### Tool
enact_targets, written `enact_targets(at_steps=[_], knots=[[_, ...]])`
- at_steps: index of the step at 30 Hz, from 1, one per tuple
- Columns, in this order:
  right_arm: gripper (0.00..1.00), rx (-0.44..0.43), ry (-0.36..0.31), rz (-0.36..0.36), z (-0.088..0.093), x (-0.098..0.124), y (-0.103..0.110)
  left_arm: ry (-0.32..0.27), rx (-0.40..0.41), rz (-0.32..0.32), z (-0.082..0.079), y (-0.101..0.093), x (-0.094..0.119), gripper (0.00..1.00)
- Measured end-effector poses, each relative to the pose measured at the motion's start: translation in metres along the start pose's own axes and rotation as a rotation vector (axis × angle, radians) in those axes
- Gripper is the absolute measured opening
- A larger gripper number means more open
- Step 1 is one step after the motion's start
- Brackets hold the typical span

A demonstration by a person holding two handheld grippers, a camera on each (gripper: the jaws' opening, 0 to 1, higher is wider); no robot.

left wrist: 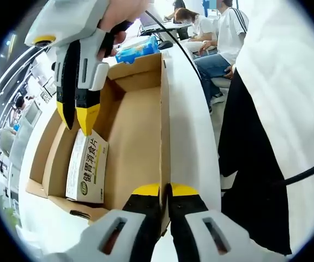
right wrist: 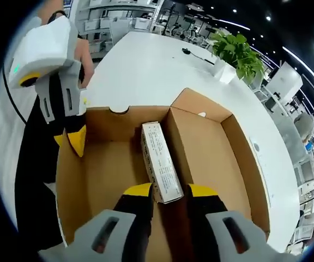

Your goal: Operate the shoe box by opening the lid, removing the specified soft item, and placing it in the target area until the item is outside and the box remains undamaged.

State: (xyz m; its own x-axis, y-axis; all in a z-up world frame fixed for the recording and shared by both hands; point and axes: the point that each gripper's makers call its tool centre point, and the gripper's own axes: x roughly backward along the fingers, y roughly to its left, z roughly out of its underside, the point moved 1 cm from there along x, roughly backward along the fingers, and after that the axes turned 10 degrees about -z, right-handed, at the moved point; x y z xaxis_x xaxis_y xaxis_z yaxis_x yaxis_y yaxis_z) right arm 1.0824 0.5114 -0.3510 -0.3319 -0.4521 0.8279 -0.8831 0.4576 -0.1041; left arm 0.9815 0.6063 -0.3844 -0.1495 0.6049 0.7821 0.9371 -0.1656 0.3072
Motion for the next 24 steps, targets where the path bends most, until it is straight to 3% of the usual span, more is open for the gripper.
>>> enact_targets(at_steps=[10,13,16,24], knots=[[0.22,0.005,0.018,-0.021,0.004,0.000,-0.001,-0.005,-0.002,0.000,0.000,0.000,-0.001,0.03],[0.21,0.010,0.051,-0.034,0.011,-0.002,-0.003,-0.005,-0.001,0.002,0.000,0.000,-0.001,0.03],[0.14,0.005,0.076,-0.037,0.017,-0.003,-0.002,-0.004,-0.001,0.004,0.000,0.000,-0.001,0.03],[0.11,-0.002,0.093,-0.059,0.026,-0.001,0.000,-0.005,-0.001,0.006,-0.001,0.000,0.000,0.03]])
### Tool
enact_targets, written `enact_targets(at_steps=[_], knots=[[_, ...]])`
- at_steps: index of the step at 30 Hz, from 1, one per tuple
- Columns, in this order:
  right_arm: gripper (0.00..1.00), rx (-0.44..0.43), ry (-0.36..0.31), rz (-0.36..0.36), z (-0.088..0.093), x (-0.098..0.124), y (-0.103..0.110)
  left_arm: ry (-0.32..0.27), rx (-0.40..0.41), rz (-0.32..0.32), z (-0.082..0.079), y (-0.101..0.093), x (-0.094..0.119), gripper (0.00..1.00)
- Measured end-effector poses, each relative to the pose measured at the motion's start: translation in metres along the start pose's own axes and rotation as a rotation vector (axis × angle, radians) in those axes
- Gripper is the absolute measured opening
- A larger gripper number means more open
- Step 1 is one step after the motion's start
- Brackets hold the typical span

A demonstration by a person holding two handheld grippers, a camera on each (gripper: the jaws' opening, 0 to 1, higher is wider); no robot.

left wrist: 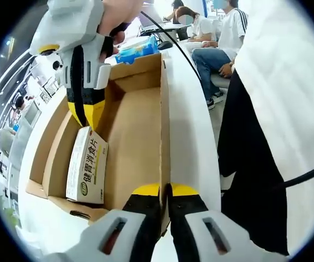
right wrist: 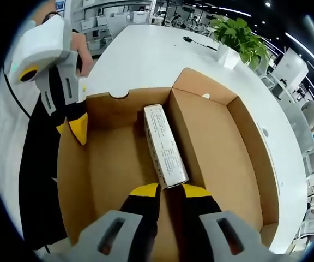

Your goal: Operate the shoe box by opening the lid, removing the specified soft item, and placing it in the target area until the item is outside and the box remains undamaged.

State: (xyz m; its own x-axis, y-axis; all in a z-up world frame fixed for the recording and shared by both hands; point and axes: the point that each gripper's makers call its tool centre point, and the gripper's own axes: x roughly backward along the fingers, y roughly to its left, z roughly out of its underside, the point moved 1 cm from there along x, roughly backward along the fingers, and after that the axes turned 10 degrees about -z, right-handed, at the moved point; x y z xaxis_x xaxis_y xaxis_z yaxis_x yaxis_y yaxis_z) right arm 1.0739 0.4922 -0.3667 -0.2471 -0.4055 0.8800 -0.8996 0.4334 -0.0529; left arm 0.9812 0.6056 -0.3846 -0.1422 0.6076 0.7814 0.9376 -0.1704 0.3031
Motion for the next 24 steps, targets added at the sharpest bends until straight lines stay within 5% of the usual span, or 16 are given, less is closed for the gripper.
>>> enact_targets(at_steps=[6,10,12,17,24], knots=[[0.06,-0.063,-0.030,-0.014,0.004,0.004,0.001,0.003,0.004,-0.001,-0.001,0.000,0.000,0.03],[0.12,-0.115,-0.100,-0.036,-0.004,0.008,0.004,0.004,0.007,-0.008,-0.001,0.000,0.000,0.03],[0.17,-0.099,-0.136,0.024,-0.013,0.019,-0.005,0.004,0.008,-0.010,-0.001,0.000,0.000,0.03],[0.18,-0.045,-0.182,-0.009,-0.027,0.024,0.004,0.002,0.006,-0.011,-0.001,0.001,0.000,0.03],[0.28,0.128,-0.060,0.024,-0.027,0.002,0.007,0.000,0.005,-0.010,-0.001,0.000,0.000,0.03]])
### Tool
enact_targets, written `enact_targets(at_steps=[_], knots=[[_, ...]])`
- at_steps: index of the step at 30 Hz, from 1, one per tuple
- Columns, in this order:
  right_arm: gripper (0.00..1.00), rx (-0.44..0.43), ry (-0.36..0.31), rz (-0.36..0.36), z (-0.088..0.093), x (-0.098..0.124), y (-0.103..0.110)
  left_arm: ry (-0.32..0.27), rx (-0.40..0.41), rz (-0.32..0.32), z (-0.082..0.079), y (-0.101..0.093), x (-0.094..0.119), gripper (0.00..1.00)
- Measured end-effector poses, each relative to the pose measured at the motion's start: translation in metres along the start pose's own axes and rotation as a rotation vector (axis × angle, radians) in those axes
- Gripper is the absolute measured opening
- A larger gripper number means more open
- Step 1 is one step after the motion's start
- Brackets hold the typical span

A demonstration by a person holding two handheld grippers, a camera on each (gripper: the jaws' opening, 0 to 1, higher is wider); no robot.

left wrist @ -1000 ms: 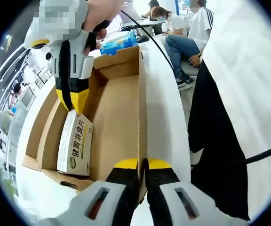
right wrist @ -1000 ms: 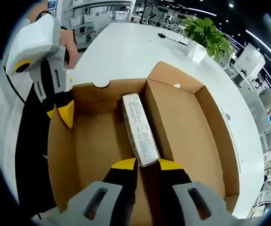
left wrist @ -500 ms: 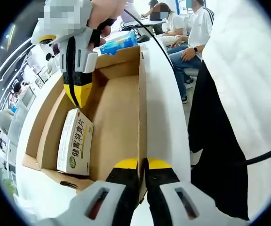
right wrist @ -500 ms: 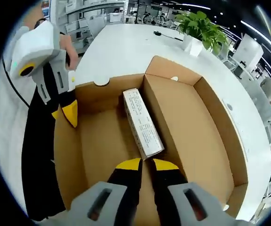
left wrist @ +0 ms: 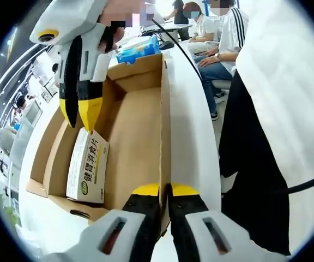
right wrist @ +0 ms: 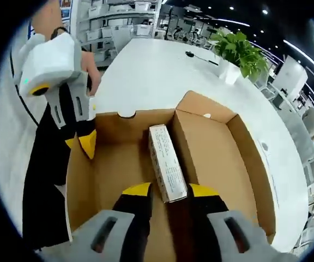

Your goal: Operate the shoe box by opening the lid, removing the specified soft item, and placing it in the target area until the item is outside and the box remains undamaged.

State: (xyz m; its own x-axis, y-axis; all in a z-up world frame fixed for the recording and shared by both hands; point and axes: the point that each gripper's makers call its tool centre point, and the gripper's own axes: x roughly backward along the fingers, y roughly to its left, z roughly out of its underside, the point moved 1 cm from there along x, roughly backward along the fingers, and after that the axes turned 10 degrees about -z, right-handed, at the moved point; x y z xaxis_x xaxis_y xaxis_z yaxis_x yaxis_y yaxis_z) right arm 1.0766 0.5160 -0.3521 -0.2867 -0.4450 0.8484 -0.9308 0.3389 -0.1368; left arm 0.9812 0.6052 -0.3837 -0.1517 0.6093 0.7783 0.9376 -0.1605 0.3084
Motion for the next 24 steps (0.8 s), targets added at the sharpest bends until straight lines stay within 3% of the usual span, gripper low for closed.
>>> enact_targets(at_steps=[3,8,10,11,17,20,24], knots=[[0.31,0.007,0.014,0.004,-0.002,-0.008,0.001,0.001,0.002,0.007,0.000,0.000,0.000,0.03],[0.26,0.001,0.039,-0.011,0.005,-0.022,-0.003,0.004,0.003,0.009,0.001,0.000,0.000,0.03],[0.19,-0.005,0.045,-0.007,0.001,-0.014,-0.007,0.001,0.001,0.012,0.001,0.000,0.000,0.03],[0.19,-0.042,0.034,-0.023,0.000,-0.015,-0.005,0.001,0.001,0.012,0.001,0.000,0.000,0.03],[0.19,-0.043,0.054,-0.068,0.007,-0.018,0.000,0.001,0.003,0.010,0.001,0.000,0.000,0.03],[0.19,-0.095,0.061,-0.104,0.010,-0.013,0.006,0.000,0.002,0.011,0.001,0.000,0.000,0.03],[0.19,-0.122,0.085,-0.118,0.024,-0.011,0.005,0.000,0.003,0.006,0.000,0.000,0.000,0.03]])
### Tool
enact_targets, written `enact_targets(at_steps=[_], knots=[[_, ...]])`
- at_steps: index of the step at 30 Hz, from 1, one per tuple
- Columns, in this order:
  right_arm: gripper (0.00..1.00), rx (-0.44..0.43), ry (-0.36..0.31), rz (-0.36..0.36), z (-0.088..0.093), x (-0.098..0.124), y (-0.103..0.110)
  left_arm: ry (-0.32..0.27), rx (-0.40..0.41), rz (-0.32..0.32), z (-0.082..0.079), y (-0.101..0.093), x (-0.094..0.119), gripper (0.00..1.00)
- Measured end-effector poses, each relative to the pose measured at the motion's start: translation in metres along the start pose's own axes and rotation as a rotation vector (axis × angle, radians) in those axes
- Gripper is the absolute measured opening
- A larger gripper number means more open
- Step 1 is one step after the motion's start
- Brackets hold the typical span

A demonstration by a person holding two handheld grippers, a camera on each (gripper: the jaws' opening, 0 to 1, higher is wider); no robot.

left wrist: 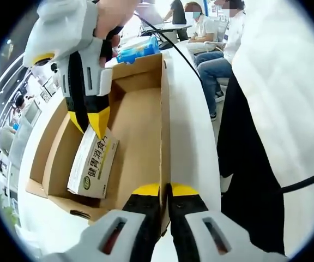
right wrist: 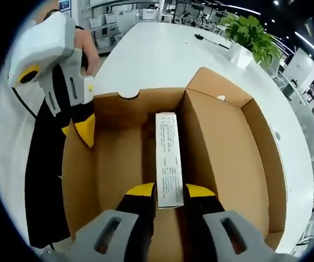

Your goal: Operate the shoe box by opening the lid, removing the specified soft item, and placing it in the target area until the item is outside and the box remains undamaged.

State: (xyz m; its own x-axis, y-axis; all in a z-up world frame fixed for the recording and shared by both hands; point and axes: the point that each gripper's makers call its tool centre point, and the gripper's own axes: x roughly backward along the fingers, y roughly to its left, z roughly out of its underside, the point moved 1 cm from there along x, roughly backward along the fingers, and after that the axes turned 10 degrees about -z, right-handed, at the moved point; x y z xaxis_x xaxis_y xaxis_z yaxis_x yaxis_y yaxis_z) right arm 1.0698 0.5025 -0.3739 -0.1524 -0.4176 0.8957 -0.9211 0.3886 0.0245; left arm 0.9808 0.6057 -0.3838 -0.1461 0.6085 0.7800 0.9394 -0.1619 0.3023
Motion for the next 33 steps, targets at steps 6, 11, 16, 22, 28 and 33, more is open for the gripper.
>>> enact_targets(at_steps=[6,11,16,22,28,33], knots=[[0.19,-0.060,0.055,-0.050,0.017,0.008,0.008,0.000,-0.001,0.002,0.000,0.000,0.000,0.03],[0.19,-0.045,0.104,-0.082,0.030,0.013,0.016,0.002,0.000,0.000,0.000,0.000,0.000,0.03],[0.19,-0.066,0.110,-0.096,0.036,0.016,0.020,0.002,0.001,-0.008,0.001,0.000,-0.001,0.03],[0.19,-0.065,0.142,-0.129,0.039,0.016,0.024,0.001,0.003,-0.012,0.001,0.000,-0.001,0.04],[0.20,-0.060,0.141,-0.114,0.033,0.014,0.024,-0.001,0.003,-0.018,0.001,0.000,-0.001,0.04],[0.24,-0.058,0.123,-0.106,0.022,0.009,0.023,-0.003,0.001,-0.019,0.001,0.001,-0.001,0.04]])
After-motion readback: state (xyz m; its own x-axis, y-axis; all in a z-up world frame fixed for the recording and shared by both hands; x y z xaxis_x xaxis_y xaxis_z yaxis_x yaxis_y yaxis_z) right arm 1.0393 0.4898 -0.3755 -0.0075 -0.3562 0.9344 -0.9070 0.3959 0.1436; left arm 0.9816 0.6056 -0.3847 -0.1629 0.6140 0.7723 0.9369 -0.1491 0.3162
